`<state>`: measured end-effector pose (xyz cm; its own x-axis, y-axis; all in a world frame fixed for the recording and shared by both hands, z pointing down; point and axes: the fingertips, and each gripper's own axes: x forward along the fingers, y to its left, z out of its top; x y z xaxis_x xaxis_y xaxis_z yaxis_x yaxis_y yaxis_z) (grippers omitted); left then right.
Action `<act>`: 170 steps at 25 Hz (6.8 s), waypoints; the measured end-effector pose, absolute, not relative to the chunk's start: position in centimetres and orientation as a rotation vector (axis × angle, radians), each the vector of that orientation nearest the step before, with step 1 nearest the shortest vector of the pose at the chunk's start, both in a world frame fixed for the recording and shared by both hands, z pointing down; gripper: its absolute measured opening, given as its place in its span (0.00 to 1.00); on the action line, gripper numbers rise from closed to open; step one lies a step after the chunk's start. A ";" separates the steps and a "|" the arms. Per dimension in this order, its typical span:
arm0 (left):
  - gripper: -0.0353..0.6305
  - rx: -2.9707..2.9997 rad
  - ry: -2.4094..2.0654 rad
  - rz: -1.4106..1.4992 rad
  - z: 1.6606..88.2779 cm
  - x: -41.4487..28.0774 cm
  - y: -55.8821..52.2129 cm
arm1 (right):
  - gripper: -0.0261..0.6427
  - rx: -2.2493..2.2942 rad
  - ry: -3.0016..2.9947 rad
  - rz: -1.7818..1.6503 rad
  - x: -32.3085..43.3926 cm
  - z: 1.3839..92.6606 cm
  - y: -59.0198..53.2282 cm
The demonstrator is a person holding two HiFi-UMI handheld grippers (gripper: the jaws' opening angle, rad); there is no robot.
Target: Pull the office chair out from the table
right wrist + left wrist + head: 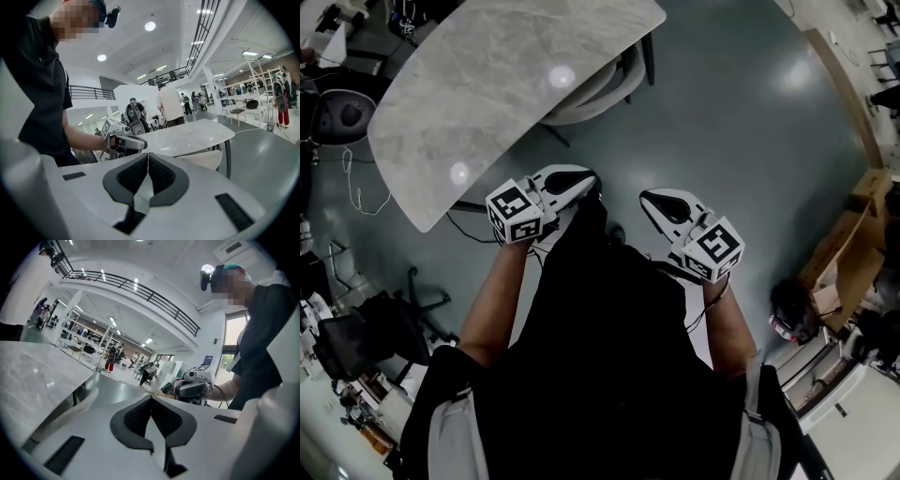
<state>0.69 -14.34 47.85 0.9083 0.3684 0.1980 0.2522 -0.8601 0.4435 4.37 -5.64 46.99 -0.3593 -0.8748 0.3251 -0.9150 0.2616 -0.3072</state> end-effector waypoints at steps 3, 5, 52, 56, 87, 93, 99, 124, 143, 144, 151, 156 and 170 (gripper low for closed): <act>0.07 2.658 0.465 0.374 47.9 2.0 -18.4 | 0.07 1.717 -2.397 0.708 5.7 47.5 -9.4; 0.07 2.657 0.461 0.368 47.8 2.7 -20.8 | 0.07 1.704 -2.393 0.719 6.4 47.4 -12.0; 0.07 2.656 -0.364 0.309 48.3 15.9 -30.2 | 0.07 0.721 -2.591 0.305 22.2 47.4 -28.8; 0.07 2.660 -0.445 0.335 49.2 14.8 -29.4 | 0.07 0.643 -2.602 0.283 21.1 48.3 -28.5; 0.23 2.715 -0.254 0.856 58.6 16.5 -29.7 | 0.18 0.430 -2.408 0.346 19.2 58.8 -28.7; 0.27 2.715 -0.197 1.024 60.9 16.3 -29.1 | 0.28 0.353 -2.372 0.266 17.8 59.8 -28.5; 0.31 2.750 -0.082 1.240 63.0 16.8 -28.3 | 0.33 0.280 -2.313 0.231 17.3 62.3 -28.2; 0.33 2.697 0.092 1.667 69.8 17.4 -27.9 | 0.37 0.183 -2.111 0.147 17.9 69.7 -27.8; 0.21 2.704 0.057 1.788 70.7 17.9 -28.3 | 0.22 0.161 -2.043 0.097 18.2 70.5 -28.0; 0.21 2.700 0.053 1.791 70.8 17.8 -28.3 | 0.22 0.160 -2.037 0.088 18.2 70.6 -28.0; 0.20 2.656 0.061 1.831 71.1 17.7 -28.2 | 0.20 0.173 -2.025 0.057 18.1 70.9 -28.0; 0.20 2.631 0.040 1.840 71.0 17.8 -28.1 | 0.19 0.173 -2.027 0.051 18.1 70.8 -27.8; 0.19 2.649 -0.018 1.797 70.1 17.9 -27.1 | 0.18 0.177 -2.037 0.096 18.3 70.1 -26.8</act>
<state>17.94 -27.14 70.11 0.3702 -0.0426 0.9280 0.0235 -0.9982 -0.0552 18.35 -26.76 70.09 -0.4475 -0.0835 0.8904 -0.1670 0.9859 0.0085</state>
